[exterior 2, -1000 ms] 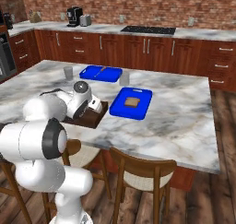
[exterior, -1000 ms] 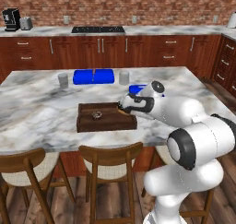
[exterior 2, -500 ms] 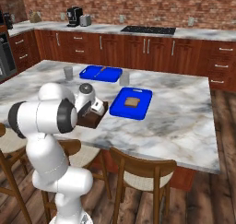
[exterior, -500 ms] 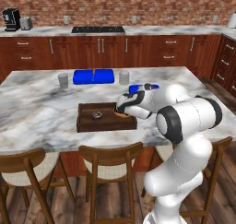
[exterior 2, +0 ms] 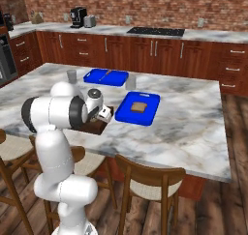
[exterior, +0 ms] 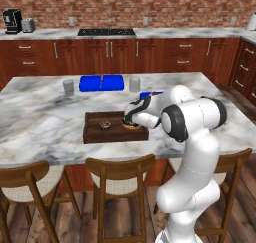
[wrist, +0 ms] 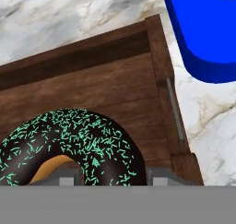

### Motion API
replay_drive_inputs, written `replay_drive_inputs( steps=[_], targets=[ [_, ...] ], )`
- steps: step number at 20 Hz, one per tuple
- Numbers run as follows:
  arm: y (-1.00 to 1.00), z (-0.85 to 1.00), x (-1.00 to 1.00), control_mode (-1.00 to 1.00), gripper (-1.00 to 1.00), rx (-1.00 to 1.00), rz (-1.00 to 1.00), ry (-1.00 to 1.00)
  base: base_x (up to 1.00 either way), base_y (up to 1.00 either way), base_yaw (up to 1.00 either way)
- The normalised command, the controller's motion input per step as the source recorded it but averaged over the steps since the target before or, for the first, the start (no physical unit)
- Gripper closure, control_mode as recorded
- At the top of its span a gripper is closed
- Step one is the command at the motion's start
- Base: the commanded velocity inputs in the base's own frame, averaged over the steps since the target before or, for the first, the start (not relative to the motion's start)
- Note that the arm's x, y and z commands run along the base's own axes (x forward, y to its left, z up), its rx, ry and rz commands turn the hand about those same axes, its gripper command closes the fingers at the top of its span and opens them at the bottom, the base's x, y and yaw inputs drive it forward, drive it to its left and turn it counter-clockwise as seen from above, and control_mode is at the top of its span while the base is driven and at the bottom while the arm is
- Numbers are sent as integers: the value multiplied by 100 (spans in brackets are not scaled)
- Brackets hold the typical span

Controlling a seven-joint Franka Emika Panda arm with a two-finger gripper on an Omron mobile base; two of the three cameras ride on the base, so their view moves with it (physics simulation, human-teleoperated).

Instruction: Take the cupcake and donut from the fridge and place them on the empty tray on the dining counter.

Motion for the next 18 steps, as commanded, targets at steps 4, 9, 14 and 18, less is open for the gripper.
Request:
replay_drive_inputs(
  steps=[4,9,14,18],
  targets=[
    [19,-20,38,-100,100,0,0,4,0,0,0],
    [15,-23,48,-100,100,0,0,5,0,0,0],
    [7,-42,36,-100,100,0,0,9,0,0,0],
    [7,-29,0,-100,-100,0,0,7,0,0,0]
  ],
)
